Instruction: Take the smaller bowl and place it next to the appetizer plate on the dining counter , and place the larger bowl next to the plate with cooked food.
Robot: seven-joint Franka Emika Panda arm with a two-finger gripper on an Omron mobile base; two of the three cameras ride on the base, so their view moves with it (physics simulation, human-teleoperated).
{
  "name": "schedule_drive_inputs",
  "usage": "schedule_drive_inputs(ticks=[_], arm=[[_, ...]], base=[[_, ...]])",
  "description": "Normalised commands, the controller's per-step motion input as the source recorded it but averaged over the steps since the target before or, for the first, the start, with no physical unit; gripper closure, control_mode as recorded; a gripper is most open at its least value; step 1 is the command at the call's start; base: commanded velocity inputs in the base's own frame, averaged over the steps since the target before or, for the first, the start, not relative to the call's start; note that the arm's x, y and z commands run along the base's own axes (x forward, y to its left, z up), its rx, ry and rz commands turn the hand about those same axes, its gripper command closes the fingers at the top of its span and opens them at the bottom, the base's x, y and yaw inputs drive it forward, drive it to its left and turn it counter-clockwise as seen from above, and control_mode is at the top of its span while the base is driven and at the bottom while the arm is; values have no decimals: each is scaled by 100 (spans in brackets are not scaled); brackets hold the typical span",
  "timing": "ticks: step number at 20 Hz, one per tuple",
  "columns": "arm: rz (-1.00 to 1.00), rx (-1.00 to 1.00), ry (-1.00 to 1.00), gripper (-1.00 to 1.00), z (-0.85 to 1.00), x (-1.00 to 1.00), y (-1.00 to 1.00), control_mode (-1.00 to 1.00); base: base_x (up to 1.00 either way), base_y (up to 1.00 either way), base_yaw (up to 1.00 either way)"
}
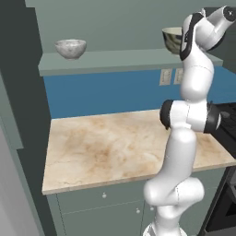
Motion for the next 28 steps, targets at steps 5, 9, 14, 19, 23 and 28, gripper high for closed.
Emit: schedule_drive_inputs(ticks=[5,9,14,19,23,28], arm=[[4,0,0,-100,-18,31,0,-100],[2,0,0,100,-22,9,0,-100],[0,-3,-3,100,-43,0,47,-100],[0,0,-1,100,-64,-12,30,-100],[-4,0,-14,100,-47,-75,7,-100],[-13,0,-29,100,-12,-100,1,-100]], base=[[0,0,0],[0,0,0],[0,0,0],[0,0,0],[0,0,0],[0,0,0]])
